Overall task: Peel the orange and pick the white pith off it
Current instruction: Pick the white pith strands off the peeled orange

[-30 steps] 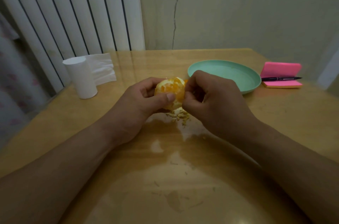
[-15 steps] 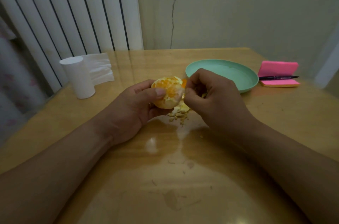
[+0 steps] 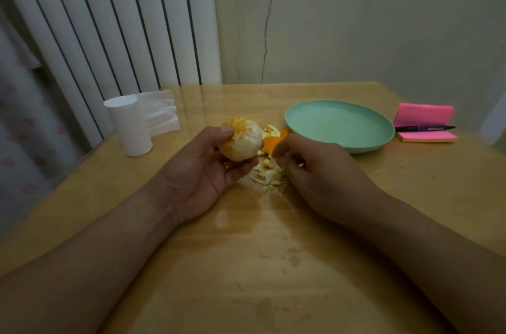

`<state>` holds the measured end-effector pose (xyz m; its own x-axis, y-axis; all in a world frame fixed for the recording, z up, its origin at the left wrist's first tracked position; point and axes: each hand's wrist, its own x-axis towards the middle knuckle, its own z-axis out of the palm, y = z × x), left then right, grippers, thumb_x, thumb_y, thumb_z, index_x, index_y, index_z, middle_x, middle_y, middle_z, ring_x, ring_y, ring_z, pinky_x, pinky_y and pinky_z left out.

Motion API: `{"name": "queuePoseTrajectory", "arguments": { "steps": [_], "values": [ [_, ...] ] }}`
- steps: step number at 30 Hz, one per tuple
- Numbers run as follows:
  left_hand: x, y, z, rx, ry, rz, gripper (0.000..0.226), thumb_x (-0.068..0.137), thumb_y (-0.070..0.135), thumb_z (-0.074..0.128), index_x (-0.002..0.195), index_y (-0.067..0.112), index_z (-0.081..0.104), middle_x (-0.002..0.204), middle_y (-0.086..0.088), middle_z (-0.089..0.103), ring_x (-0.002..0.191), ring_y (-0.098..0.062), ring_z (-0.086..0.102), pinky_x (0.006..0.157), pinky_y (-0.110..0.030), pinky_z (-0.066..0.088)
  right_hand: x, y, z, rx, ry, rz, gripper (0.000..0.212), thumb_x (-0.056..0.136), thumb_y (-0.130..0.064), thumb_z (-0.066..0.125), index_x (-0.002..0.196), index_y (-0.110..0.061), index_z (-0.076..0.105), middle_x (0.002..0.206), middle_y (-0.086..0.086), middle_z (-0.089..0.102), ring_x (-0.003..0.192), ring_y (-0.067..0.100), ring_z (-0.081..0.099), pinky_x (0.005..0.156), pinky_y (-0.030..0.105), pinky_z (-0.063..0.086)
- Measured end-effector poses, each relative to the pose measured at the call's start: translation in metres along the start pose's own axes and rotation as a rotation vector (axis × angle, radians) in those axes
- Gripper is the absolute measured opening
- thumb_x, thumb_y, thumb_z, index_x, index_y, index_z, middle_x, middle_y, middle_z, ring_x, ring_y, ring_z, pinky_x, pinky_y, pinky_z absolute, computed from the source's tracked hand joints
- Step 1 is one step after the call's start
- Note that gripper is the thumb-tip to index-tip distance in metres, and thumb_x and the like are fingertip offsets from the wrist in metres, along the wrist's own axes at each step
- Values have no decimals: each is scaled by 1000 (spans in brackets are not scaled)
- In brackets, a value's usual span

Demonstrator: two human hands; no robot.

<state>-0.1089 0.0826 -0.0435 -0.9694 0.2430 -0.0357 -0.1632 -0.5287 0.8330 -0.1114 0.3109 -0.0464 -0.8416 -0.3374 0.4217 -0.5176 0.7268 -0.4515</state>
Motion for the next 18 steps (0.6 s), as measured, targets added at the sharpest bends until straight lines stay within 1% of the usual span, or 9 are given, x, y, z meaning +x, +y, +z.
{"name": "queuePoseTrajectory", "arguments": {
  "steps": [3,6,7,9,11,12,14,16,18],
  "values": [
    [0,-3,2,-3,24,-4,62,88,24,71,142,-4,59,146,-32,59,97,-29,72,76,-32,63,1,-1,1,-57,25,-36,19,107,-41,53,104,-29,68,94,-12,65,88,11,56,81,43,49],
    [-2,-5,4,17,22,-12,49,93,19,72,136,-3,61,138,-28,66,103,-28,70,78,-31,64,1,-5,2,-76,67,-63,9,104,-28,57,109,-30,64,104,-13,62,100,12,54,89,41,48],
    [-1,-5,5,28,24,-12,48,92,19,69,134,-2,62,135,-26,68,105,-28,70,79,-31,64,1,-4,2,-49,86,-54,9,103,-26,59,109,-31,63,104,-14,64,99,12,57,88,40,49],
    [0,-5,3,30,13,-8,49,92,18,71,135,-3,62,134,-25,69,109,-28,70,82,-32,64,2,-3,2,-30,101,-36,7,104,-33,60,106,-31,66,99,-14,66,92,12,59,83,40,47],
    [1,-5,2,25,-3,-8,54,89,19,73,136,-4,62,137,-24,68,111,-28,70,84,-33,64,2,-2,2,-85,105,-40,16,103,-43,59,103,-31,70,100,-13,63,96,12,54,85,39,43],
    [1,-5,0,30,-6,-8,56,86,20,72,136,-4,62,137,-24,68,112,-28,70,85,-33,64,2,-2,3,-102,116,-47,15,102,-42,61,103,-32,72,103,-14,62,99,10,52,87,39,42],
    [3,-6,-1,60,-19,0,56,86,19,71,136,-2,63,134,-22,70,113,-27,69,87,-33,63,1,-2,3,-52,130,-48,9,101,-34,66,109,-35,70,103,-17,63,91,4,54,83,36,45],
    [3,-7,-1,119,-54,22,54,87,18,69,137,-1,63,132,-19,71,115,-26,70,90,-35,63,0,-2,2,58,145,-10,8,102,-34,65,110,-36,67,92,-16,68,76,3,60,72,36,51],
    [3,-8,-1,179,-75,44,57,87,17,69,140,0,60,133,-19,71,116,-28,71,93,-36,62,-1,-4,1,112,192,-16,8,103,-38,64,105,-32,69,88,-16,70,78,5,65,72,40,56]
  ]
}}
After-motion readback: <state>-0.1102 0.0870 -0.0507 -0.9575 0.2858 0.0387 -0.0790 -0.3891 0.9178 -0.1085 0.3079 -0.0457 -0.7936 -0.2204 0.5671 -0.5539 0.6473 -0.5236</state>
